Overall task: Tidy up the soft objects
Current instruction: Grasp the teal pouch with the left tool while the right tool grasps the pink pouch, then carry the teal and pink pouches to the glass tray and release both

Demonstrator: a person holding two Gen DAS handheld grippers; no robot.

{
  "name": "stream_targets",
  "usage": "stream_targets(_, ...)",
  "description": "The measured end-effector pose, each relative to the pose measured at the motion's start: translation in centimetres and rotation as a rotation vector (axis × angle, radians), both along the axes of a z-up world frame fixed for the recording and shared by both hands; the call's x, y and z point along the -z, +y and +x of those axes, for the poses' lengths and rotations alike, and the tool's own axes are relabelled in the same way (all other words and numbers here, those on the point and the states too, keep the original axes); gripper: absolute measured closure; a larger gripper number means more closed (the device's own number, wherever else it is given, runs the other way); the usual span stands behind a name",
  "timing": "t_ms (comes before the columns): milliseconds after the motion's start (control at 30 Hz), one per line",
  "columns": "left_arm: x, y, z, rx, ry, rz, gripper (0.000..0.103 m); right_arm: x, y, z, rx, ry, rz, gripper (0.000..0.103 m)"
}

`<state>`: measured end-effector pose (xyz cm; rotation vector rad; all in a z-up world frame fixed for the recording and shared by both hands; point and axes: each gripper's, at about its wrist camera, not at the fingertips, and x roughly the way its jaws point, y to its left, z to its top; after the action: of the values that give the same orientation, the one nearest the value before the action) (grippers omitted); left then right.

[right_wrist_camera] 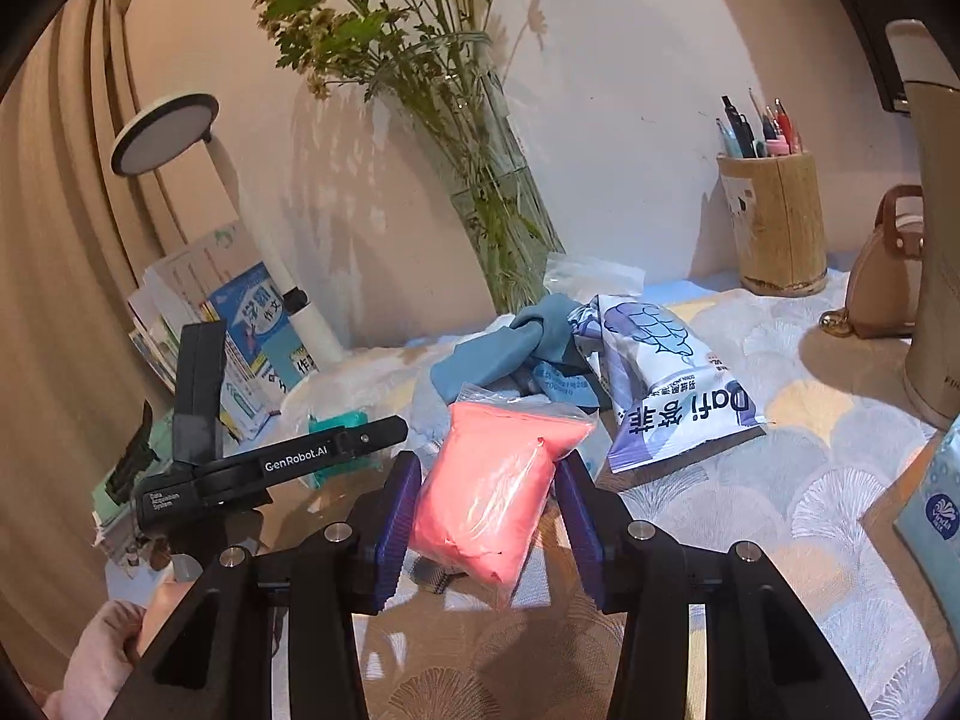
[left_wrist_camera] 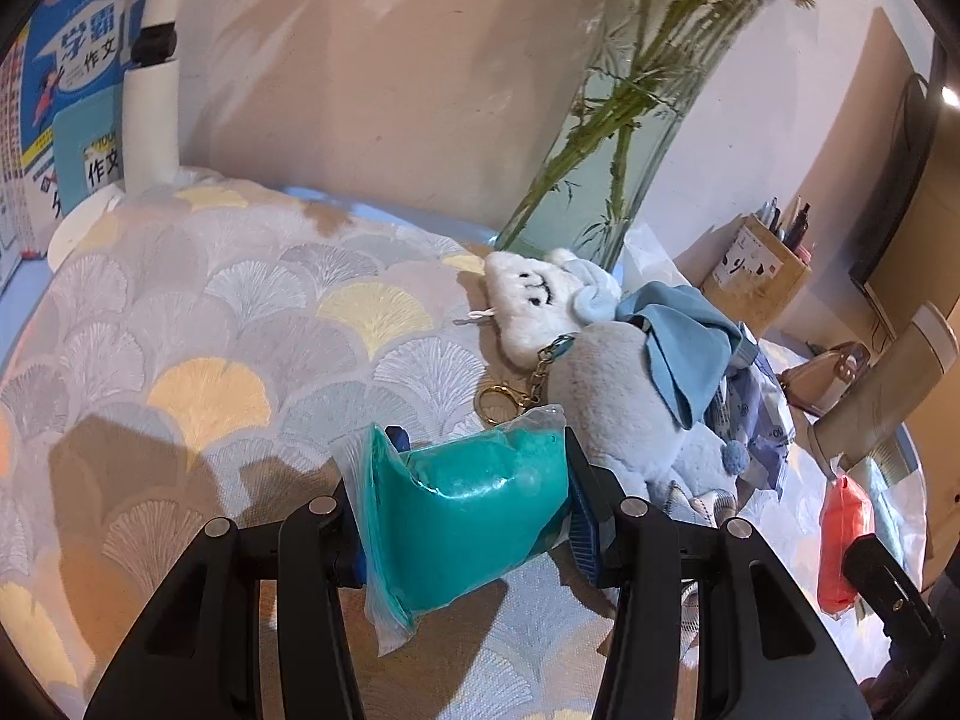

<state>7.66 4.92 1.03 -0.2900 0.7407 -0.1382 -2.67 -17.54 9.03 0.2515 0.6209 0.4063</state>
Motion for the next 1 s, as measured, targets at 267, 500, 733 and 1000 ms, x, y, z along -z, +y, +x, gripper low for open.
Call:
stream_targets(267, 0.2, 0.1, 0.0, -0.007, 0.002, -0.009, 0.057, 0.0, 0.0, 0.0, -0.004, 0.002, 0.009, 0.057)
stream_targets(500, 0.2, 0.2, 0.1, -0.005, 0.007, -0.014, 0.057, -0.1, 0.0, 0.0, -0.002, 0.000, 0.008, 0.057)
stream_targets(733, 0.2, 0.4, 0.1, -0.013, 0.007, -0.022, 0.057, -0.7, 0.1, -1.0, 0.028, -0.064, -0.019, 0.057)
stream_targets(1000, 0.3, 0.6, 0.0, -0.023, 0.008, -0.030, 0.057, -1.0, 1.0, -1.3, 0.039, -0.083, -0.079, 0.057)
